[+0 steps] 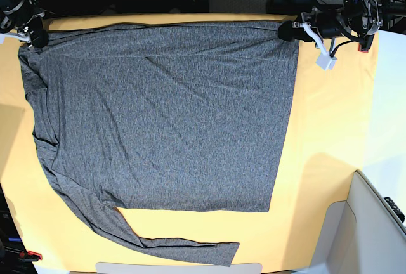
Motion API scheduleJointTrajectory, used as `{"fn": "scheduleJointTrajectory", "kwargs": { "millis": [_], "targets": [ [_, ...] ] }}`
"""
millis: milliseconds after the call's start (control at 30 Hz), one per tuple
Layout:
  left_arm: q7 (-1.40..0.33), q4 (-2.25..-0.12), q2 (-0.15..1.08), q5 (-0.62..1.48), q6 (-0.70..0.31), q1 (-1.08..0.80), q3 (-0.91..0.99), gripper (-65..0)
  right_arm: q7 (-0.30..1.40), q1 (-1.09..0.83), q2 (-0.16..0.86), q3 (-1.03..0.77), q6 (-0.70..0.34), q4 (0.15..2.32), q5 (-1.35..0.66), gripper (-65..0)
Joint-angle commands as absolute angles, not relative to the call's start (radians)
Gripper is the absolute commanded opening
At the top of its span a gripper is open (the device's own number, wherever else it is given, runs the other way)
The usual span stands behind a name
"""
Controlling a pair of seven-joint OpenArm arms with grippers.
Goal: Fold the T-shirt properly
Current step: 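Hold the shirt edge taut with both grippers and lower it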
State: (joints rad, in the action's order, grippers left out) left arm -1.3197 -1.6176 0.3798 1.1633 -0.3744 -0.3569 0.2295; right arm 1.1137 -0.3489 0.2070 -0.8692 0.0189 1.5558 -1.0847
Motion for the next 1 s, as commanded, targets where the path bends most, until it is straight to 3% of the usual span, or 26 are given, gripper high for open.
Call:
{"fn": "scheduleJointTrajectory", "kwargs": {
  "millis": [0, 300, 567, 967],
  "targets": [
    [-1.323, -1.632, 0.394, 1.164, -0.375, -0.357, 0.237, -64.5, 1.145, -0.372, 0.209, -0.871, 0.054, 1.547, -0.983, -65.0],
    [-1.323, -1.635, 0.394, 1.167, -0.375, -0.372, 0.237, -64.5, 1.145, -0.395, 0.209, -0.871, 0.054, 1.552, -0.984, -65.0],
    [-1.323, -1.781, 0.392, 1.167, -0.375, -0.406, 0.237, -64.5, 1.145, -0.41, 0.214, -0.874, 0.053, 1.56, -0.989, -65.0],
    [-1.323, -1.782, 0.395, 1.167, -0.375, -0.406, 0.239, -64.5, 1.144, -0.463, 0.219, -0.878, 0.053, 1.738, -0.99, -65.0]
  ]
}}
